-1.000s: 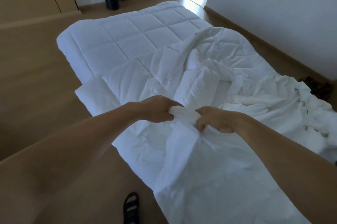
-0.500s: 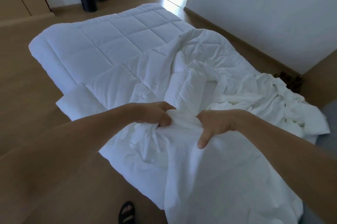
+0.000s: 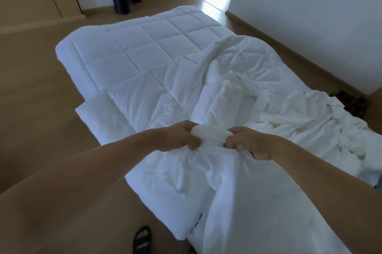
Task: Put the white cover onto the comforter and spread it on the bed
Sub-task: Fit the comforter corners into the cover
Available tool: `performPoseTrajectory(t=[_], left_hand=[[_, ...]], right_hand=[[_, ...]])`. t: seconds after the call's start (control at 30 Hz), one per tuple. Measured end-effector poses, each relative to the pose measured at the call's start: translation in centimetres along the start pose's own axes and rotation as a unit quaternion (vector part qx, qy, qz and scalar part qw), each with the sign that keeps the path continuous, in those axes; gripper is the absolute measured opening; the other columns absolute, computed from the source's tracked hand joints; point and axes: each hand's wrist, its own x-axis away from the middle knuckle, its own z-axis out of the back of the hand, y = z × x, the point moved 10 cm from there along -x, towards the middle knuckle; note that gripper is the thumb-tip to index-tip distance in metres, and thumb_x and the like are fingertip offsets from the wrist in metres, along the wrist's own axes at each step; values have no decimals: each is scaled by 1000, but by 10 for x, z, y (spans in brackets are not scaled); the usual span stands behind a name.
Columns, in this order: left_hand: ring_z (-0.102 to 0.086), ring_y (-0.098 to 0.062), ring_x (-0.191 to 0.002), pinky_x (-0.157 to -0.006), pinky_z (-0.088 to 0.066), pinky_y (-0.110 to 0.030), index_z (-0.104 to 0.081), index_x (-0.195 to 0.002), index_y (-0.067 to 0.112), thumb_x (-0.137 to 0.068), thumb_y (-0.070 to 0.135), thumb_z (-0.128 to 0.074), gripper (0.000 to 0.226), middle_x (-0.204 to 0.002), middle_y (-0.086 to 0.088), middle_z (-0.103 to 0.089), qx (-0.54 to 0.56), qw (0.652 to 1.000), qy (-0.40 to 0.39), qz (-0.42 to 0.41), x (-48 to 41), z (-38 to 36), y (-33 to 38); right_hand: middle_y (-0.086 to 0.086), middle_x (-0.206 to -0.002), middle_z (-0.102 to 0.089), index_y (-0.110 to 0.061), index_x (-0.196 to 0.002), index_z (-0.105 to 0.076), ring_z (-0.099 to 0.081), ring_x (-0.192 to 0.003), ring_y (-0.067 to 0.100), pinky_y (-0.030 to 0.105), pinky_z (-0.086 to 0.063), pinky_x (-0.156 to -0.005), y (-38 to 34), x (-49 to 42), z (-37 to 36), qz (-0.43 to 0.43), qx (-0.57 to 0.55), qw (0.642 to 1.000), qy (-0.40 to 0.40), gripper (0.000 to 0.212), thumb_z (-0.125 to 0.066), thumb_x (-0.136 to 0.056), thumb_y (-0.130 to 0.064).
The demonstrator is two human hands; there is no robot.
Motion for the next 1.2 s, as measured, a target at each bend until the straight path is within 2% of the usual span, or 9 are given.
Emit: performPoseTrajectory(t=[0.13,0.23,0.37,0.47,0.6,0.7,0.8,1.0,1.2], left_hand=[[-59,-15,-53,-53,-51,-23,-68,-63,12,-54,2,-57,17,-60,-4,-60,55,998,12,14,3,-17,-1],[-62,-13,-56,-57,-52,-24,-68,-73,13,-58,8,-56,20,-64,-2,-64,31,997,46,58,5,-20,-2],[-70,-12,-76,-65,-55,-20,-71,-89,17,-64,31,-77,30,-78,6,-73,-119,988,66,71,4,-17,13],[-62,-3,-63,-55,-46,-13,-67,-86,24,-66,49,-85,37,-73,10,-67,-369,924,79,65,1,-13,20],[-68,-10,-72,-67,-57,-27,-66,-96,31,-61,61,-80,49,-80,8,-71,-451,882,93,98,-6,-10,8],[-67,-12,-91,-85,-55,-31,-63,-115,34,-69,55,-81,54,-98,12,-71,-413,899,74,129,-7,-18,-6],[-52,5,-105,-90,-41,-15,-36,-142,38,-71,40,-86,87,-120,23,-55,-307,947,49,87,-9,-45,-1],[-63,5,-84,-71,-49,-10,-62,-110,31,-76,12,-82,44,-95,17,-67,-140,973,181,-17,-29,-52,0],[-64,-16,-80,-70,-54,-26,-63,-109,-3,-63,4,-59,47,-90,-8,-65,-4,991,133,-15,-31,-39,0]], right_hand=[[13,-107,-74,-5,-115,-68,-71,-95,30,39,-58,-82,-6,18,8,-11,155,983,-100,47,-81,-71,-13],[11,-104,-75,-10,-110,-71,-71,-100,33,49,-57,-91,15,28,10,-38,264,952,-150,49,-88,-64,-11],[14,-99,-74,-9,-103,-72,-71,-94,34,46,-57,-89,32,23,2,-29,255,955,-151,46,-82,-59,-16],[13,-82,-69,-6,-90,-68,-67,-72,27,33,-56,-67,43,21,1,-40,175,975,-134,31,-68,-60,-13],[10,-70,-63,-7,-76,-66,-61,-60,21,27,-51,-57,49,19,5,-37,65,991,-114,11,-63,-66,-8],[7,-72,-65,-9,-79,-67,-62,-65,20,27,-50,-62,36,16,16,3,54,996,-73,15,-56,-87,-3],[12,-89,-69,-1,-103,-69,-64,-81,26,35,-51,-75,26,12,25,17,71,996,-44,20,-58,-87,-7],[22,-109,-71,-3,-113,-68,-69,-92,34,43,-56,-85,14,8,33,0,106,994,-39,34,-65,-80,-12],[18,-117,-70,-6,-122,-64,-69,-104,31,48,-54,-96,21,16,36,11,109,988,-112,40,-71,-83,-3]])
